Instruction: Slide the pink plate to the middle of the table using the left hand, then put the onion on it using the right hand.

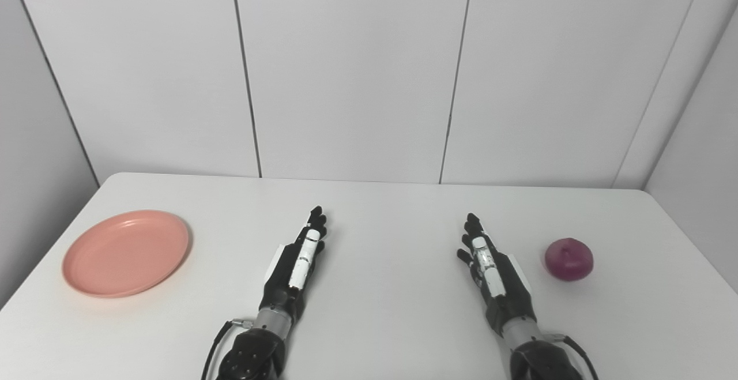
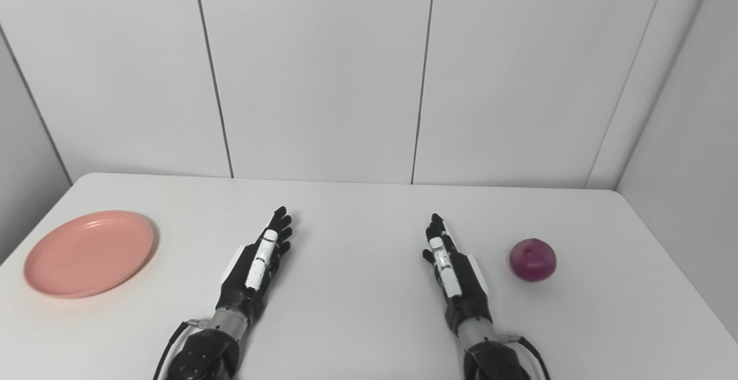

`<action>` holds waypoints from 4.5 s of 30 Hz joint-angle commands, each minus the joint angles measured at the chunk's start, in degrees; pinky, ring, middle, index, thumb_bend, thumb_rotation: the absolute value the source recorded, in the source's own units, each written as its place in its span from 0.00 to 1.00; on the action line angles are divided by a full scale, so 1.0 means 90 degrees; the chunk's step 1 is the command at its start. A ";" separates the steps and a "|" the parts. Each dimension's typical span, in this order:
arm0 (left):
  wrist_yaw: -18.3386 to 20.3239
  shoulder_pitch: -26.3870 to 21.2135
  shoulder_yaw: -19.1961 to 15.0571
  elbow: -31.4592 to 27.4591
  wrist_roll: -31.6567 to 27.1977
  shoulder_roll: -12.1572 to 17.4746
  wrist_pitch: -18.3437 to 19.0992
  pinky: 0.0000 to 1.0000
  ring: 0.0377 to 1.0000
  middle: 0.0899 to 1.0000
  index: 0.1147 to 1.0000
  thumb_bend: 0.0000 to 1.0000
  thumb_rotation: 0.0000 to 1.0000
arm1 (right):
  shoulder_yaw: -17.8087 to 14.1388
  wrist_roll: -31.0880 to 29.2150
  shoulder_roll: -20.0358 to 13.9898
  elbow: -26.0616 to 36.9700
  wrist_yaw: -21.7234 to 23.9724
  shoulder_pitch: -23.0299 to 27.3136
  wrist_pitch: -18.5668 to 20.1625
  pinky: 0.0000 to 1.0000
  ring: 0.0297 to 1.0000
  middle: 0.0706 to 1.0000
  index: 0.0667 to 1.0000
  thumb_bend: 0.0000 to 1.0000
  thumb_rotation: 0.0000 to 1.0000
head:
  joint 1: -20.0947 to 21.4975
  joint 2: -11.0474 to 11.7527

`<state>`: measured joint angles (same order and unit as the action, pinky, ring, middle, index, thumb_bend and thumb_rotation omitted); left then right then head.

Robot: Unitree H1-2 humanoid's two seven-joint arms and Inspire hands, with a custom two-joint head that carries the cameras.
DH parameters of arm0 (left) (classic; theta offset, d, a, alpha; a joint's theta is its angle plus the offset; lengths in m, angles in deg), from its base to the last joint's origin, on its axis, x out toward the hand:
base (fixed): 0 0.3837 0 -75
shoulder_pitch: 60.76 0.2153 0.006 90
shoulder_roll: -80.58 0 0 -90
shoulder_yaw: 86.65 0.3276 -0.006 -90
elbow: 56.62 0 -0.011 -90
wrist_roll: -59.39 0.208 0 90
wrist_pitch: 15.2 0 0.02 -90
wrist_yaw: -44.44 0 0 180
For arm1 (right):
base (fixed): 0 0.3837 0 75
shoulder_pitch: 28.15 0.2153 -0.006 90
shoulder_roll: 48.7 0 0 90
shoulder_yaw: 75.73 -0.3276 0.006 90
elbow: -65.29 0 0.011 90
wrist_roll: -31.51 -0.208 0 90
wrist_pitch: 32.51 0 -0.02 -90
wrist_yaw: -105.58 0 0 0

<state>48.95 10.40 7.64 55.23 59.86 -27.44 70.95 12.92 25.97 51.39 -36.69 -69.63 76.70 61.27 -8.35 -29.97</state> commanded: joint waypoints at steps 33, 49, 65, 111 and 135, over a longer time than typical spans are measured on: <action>-0.0646 -0.0173 0.0193 0.1001 0.0297 -0.0708 -0.0378 1.00 1.00 1.00 0.99 0.49 1.00 | -0.0481 -0.0542 -0.0387 -0.0219 0.0392 -0.0013 -0.0085 1.00 0.99 0.98 0.98 0.56 0.84 | -0.1682 0.0932; -0.0505 -0.0393 -0.0155 0.0453 -0.0140 -0.0507 -0.0535 0.98 0.98 0.98 0.98 0.53 1.00 | -0.0387 -0.0417 -0.0348 0.0169 0.0287 -0.0096 0.0006 0.95 0.97 0.97 0.96 0.59 0.84 | -0.1507 0.0947; -0.0674 -0.0752 -0.1007 -0.0433 -0.0565 -0.0016 -0.0143 0.96 0.95 0.96 0.97 0.53 1.00 | -0.0360 -0.0435 -0.0325 0.0656 0.0199 -0.0201 0.0443 1.00 1.00 1.00 0.99 0.49 0.88 | -0.1517 0.0923; -0.1601 -0.1264 -0.2296 0.0141 -0.0299 0.2011 -0.0447 0.93 0.88 0.88 0.89 0.56 1.00 | -0.0410 -0.0636 -0.0370 0.0810 0.0336 -0.0212 0.0592 1.00 1.00 1.00 1.00 0.40 0.87 | -0.1799 0.0977; -0.1295 -0.1288 -0.2637 0.0907 -0.0913 0.3240 -0.0305 0.77 0.80 0.80 0.81 0.55 1.00 | -0.0437 -0.0720 -0.0438 0.0639 0.0436 -0.0175 0.0511 1.00 1.00 0.99 1.00 0.41 0.85 | -0.1896 0.0996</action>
<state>36.01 1.59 -15.85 63.58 52.07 -0.83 69.36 8.99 19.30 48.20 -31.46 -66.19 73.60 66.38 -25.49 -21.00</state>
